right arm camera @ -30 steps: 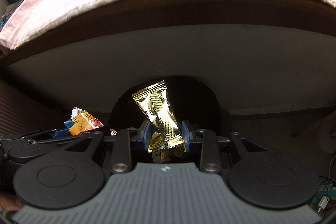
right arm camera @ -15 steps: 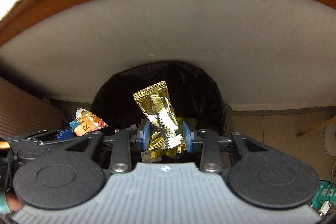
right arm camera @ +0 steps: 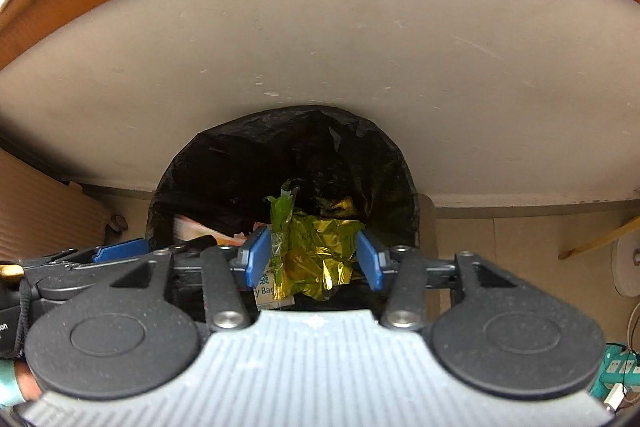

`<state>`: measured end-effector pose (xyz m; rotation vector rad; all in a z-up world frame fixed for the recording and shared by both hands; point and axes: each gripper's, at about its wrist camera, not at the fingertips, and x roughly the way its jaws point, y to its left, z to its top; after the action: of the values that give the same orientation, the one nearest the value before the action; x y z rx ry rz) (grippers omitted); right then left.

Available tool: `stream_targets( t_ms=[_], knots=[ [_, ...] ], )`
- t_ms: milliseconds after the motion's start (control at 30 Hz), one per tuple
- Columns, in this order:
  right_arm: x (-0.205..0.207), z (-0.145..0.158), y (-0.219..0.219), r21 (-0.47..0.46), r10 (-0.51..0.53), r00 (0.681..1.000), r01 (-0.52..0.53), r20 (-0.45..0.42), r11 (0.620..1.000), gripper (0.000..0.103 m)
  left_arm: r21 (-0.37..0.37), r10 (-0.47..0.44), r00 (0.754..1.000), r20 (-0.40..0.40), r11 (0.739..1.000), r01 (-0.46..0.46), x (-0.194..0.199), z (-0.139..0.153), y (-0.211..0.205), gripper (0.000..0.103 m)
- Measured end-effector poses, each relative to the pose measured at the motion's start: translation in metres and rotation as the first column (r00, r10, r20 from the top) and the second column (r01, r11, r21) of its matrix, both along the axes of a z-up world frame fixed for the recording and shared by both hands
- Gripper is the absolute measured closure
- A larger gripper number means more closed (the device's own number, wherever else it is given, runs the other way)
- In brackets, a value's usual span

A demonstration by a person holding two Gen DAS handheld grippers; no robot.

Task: Collect trash
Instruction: 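Open both grippers to drop the wrappers into the bin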

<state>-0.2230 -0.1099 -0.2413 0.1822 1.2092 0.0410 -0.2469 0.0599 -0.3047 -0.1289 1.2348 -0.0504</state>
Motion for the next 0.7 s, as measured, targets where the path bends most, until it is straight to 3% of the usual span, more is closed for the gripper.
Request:
stream_targets(
  t_ms=[133,333,700],
  knots=[
    [-0.001,0.025,0.002,0.0,0.009,1.0,-0.009,0.0,1.0,0.04,0.019,0.01,1.0,0.006,1.0,-0.01,-0.004,0.034,0.003,0.029],
    [-0.006,0.091,0.003,0.009,0.025,1.0,-0.025,0.012,1.0,0.037,0.032,0.039,0.999,0.016,0.999,-0.039,-0.008,0.108,0.008,0.022],
    [-0.019,0.188,-0.009,0.051,0.007,0.997,-0.011,0.076,0.999,0.029,0.051,0.031,0.993,0.111,0.998,-0.037,-0.014,0.231,0.004,0.017]
  ],
)
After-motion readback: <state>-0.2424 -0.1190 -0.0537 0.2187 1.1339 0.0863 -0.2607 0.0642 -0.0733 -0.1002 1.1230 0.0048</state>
